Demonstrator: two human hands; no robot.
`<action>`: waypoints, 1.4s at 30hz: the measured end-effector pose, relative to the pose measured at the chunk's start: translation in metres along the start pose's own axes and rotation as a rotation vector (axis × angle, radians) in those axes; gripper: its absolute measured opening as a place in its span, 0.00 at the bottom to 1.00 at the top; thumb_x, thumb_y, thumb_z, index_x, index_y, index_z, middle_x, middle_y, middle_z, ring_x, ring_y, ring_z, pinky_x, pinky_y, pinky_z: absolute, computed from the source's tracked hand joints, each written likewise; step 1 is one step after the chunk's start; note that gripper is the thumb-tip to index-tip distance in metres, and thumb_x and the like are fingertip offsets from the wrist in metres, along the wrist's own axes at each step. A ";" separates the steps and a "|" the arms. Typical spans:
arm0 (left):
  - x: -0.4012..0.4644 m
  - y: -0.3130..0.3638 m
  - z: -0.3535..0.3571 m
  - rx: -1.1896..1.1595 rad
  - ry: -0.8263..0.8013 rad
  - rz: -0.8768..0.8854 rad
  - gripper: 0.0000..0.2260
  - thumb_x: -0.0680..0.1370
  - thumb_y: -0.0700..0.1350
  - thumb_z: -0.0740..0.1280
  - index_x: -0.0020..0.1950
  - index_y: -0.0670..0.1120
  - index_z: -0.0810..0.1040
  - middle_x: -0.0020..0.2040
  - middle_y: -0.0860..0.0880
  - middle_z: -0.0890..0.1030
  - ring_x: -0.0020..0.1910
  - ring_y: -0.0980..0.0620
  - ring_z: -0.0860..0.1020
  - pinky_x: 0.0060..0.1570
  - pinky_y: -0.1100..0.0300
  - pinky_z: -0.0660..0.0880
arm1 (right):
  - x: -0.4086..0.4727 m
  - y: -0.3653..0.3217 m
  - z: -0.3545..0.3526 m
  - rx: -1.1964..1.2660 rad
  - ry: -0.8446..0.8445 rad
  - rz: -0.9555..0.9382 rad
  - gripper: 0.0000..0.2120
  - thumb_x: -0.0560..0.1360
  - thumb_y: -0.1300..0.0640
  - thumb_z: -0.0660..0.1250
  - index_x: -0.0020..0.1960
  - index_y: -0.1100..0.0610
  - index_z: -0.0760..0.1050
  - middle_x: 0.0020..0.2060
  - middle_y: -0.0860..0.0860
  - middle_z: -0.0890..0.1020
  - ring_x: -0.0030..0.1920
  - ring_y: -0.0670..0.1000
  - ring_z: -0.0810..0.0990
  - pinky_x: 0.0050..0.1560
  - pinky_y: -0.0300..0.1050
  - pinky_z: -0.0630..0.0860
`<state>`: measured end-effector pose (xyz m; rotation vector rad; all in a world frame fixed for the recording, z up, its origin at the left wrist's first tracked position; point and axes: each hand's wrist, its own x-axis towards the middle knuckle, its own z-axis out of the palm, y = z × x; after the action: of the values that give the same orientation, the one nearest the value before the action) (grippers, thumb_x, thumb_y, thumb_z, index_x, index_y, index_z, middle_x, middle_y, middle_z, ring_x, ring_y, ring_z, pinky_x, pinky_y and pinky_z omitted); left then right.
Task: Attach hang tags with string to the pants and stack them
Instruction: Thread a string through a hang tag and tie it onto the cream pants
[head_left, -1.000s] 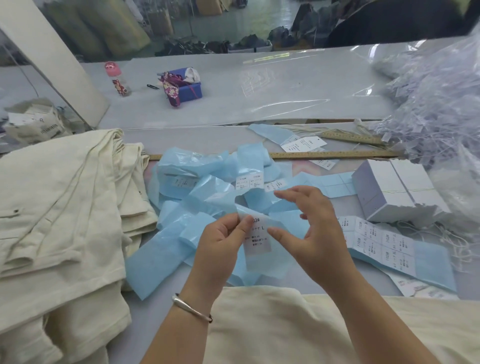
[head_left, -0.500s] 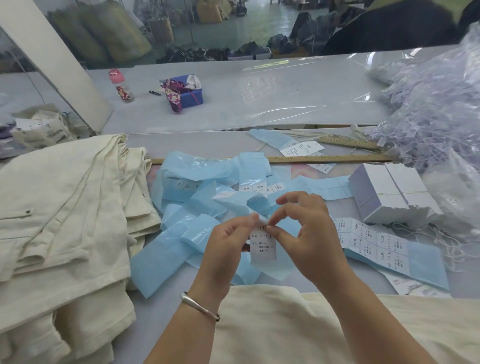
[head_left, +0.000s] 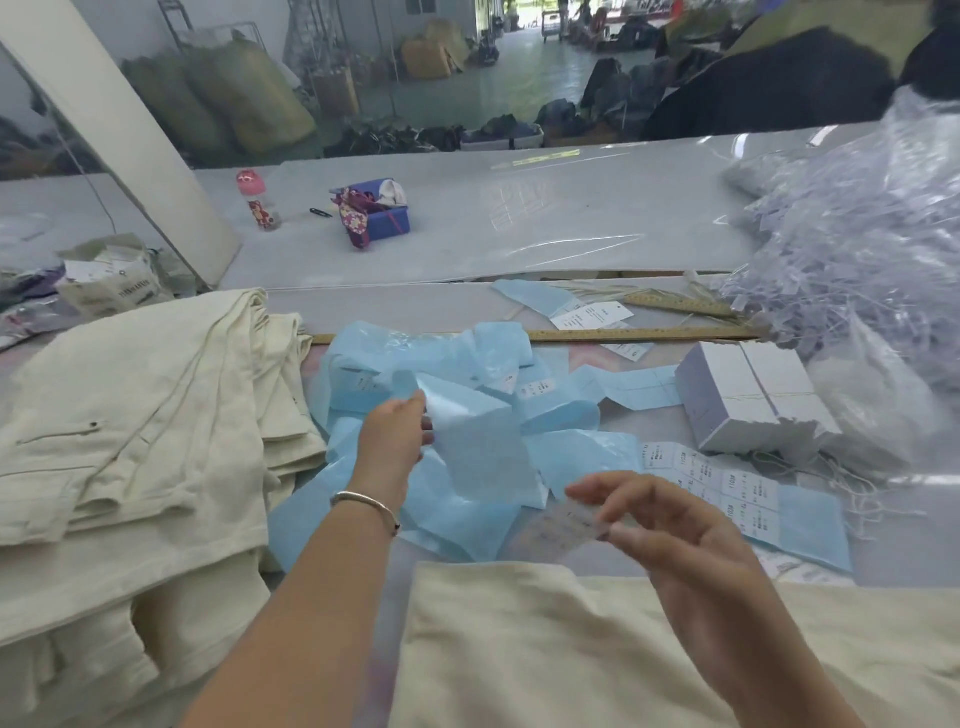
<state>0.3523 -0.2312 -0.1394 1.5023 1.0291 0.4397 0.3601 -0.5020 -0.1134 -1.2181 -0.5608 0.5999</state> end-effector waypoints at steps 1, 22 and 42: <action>-0.001 -0.003 -0.002 0.228 0.039 0.029 0.12 0.81 0.51 0.60 0.53 0.43 0.76 0.52 0.42 0.78 0.53 0.41 0.79 0.50 0.51 0.74 | -0.004 -0.001 -0.009 0.084 0.086 0.074 0.07 0.60 0.58 0.73 0.37 0.58 0.78 0.49 0.57 0.83 0.52 0.54 0.80 0.52 0.49 0.73; -0.225 -0.037 0.185 0.318 -0.274 0.293 0.06 0.72 0.41 0.75 0.39 0.48 0.79 0.47 0.52 0.80 0.46 0.59 0.78 0.41 0.76 0.68 | -0.057 0.013 -0.224 -0.600 0.686 0.335 0.11 0.73 0.59 0.70 0.54 0.54 0.73 0.41 0.49 0.79 0.39 0.47 0.77 0.36 0.41 0.70; -0.231 -0.054 0.199 0.166 -0.050 0.148 0.16 0.76 0.38 0.70 0.55 0.59 0.77 0.45 0.55 0.81 0.43 0.51 0.81 0.51 0.50 0.78 | 0.040 0.058 -0.231 -0.764 0.092 0.386 0.13 0.71 0.68 0.60 0.48 0.51 0.72 0.48 0.48 0.81 0.50 0.52 0.79 0.50 0.48 0.76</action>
<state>0.3627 -0.5391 -0.1704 1.7368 0.9372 0.4265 0.5396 -0.6189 -0.2244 -2.0965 -0.4917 0.6689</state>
